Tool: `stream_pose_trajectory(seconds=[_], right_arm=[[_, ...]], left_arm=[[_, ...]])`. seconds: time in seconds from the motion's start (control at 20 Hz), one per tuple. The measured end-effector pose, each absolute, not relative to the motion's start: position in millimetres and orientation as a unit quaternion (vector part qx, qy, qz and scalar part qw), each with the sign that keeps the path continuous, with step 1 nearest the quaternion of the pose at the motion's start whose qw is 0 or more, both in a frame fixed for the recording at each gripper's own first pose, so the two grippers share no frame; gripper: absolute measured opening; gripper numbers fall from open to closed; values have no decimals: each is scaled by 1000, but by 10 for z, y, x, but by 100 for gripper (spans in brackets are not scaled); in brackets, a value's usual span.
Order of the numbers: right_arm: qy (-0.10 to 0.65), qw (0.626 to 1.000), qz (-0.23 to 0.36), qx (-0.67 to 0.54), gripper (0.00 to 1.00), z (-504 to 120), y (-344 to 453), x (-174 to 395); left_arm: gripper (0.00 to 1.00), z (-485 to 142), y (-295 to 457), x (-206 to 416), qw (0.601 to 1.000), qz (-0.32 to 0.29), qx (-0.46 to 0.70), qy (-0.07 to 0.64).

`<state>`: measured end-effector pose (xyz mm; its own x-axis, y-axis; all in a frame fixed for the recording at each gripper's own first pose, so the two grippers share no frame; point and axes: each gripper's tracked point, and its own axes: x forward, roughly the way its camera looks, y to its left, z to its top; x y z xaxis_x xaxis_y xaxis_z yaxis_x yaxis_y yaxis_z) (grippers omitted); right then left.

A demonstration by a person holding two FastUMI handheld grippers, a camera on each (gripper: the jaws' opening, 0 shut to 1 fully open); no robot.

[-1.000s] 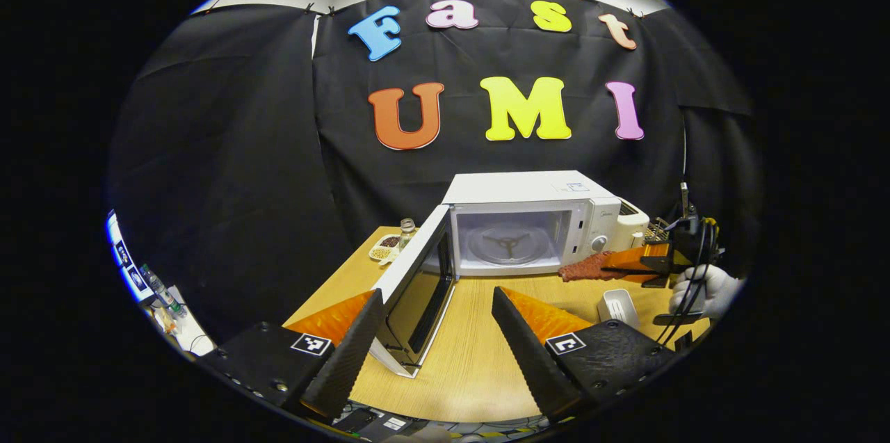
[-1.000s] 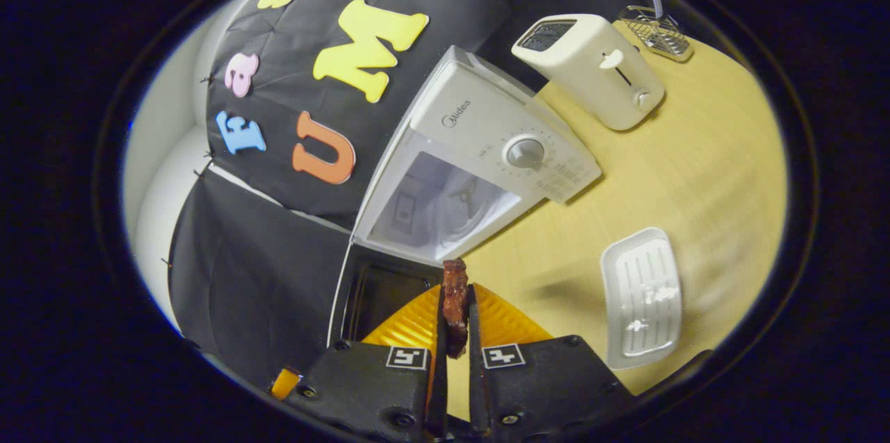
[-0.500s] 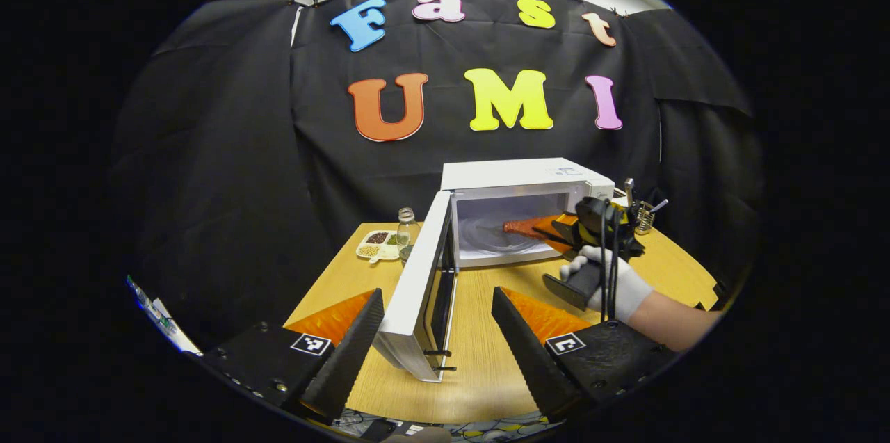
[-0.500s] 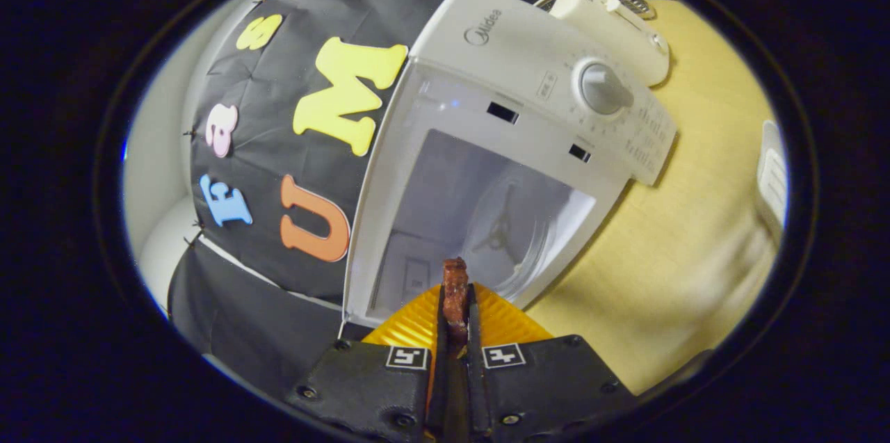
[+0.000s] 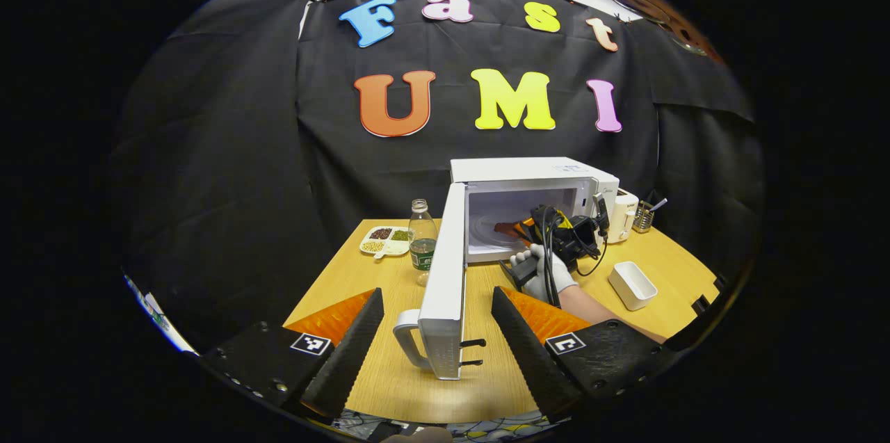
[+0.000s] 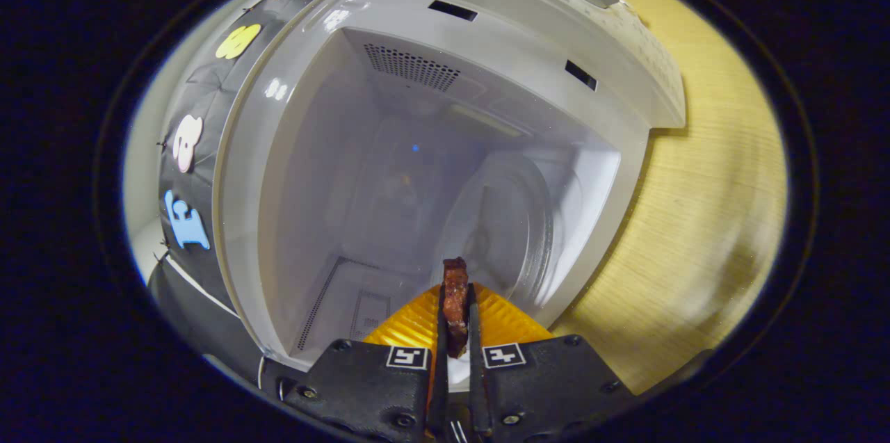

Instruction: Open the microwave oven with the left hand, put the food in, and close the microwave oven.

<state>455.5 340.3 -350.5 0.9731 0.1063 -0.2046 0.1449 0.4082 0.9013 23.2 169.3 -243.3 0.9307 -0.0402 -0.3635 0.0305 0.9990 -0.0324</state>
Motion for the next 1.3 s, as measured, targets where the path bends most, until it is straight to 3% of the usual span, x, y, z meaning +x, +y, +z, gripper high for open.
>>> stream_pose_trajectory(seconds=[0.3, 0.35, 0.4, 0.45, 0.5, 0.55, 0.6, 0.65, 0.7, 0.75, 0.8, 0.9, 1.0, 1.05, 1.1, 1.15, 1.3], right_arm=[[96, 893, -13, 439, 18, -3525, 3427, 4618], [100, 907, -16, 409, 9, -3554, 3417, 4619], [99, 919, -17, 381, 20, -3540, 3410, 4626], [104, 927, -21, 360, 12, -3556, 3389, 4618], [109, 933, -22, 342, 12, -3580, 3368, 4621], [113, 937, -24, 330, 23, -3610, 3348, 4622], [114, 941, -28, 317, 42, -3609, 3305, 4618], [114, 945, -36, 306, 37, -3599, 3262, 4601], [107, 949, -43, 294, 51, -3565, 3193, 4583], [101, 953, -47, 281, 57, -3538, 3139, 4582], [97, 955, -49, 277, 57, -3530, 3111, 4575], [100, 957, -46, 267, 85, -3476, 3065, 4530], [101, 959, -45, 260, 88, -3412, 3026, 4459], [104, 961, -44, 253, 83, -3364, 2997, 4379], [107, 961, -45, 250, 85, -3328, 2960, 4301], [112, 962, -44, 245, 97, -3288, 2937, 4213], [120, 966, -42, 225, 97, -3077, 2788, 3901]], left_arm=[[96, -2490, 1812, 204, 981, -13, -20, 194], [96, -2466, 1824, 211, 981, -11, -23, 191], [96, -2462, 1822, 235, 981, -11, -25, 190], [96, -2463, 1815, 236, 981, -11, -25, 190], [96, -2468, 1801, 248, 981, -11, -24, 190], [96, -2481, 1795, 251, 981, -13, -25, 193], [96, -2483, 1779, 258, 981, -14, -25, 192], [96, -2473, 1760, 267, 981, -15, -24, 191], [96, -2473, 1756, 275, 982, -14, -21, 189], [96, -2469, 1760, 296, 982, -15, -19, 188], [96, -2464, 1764, 305, 982, -14, -20, 189], [96, -2448, 1761, 329, 982, -11, -19, 186], [96, -2419, 1756, 353, 983, -10, -18, 183], [96, -2406, 1750, 360, 983, -10, -19, 183], [96, -2368, 1741, 380, 983, -12, -22, 181], [96, -2332, 1732, 393, 984, -13, -24, 178], [96, -2186, 1734, 439, 985, -16, -17, 169]])
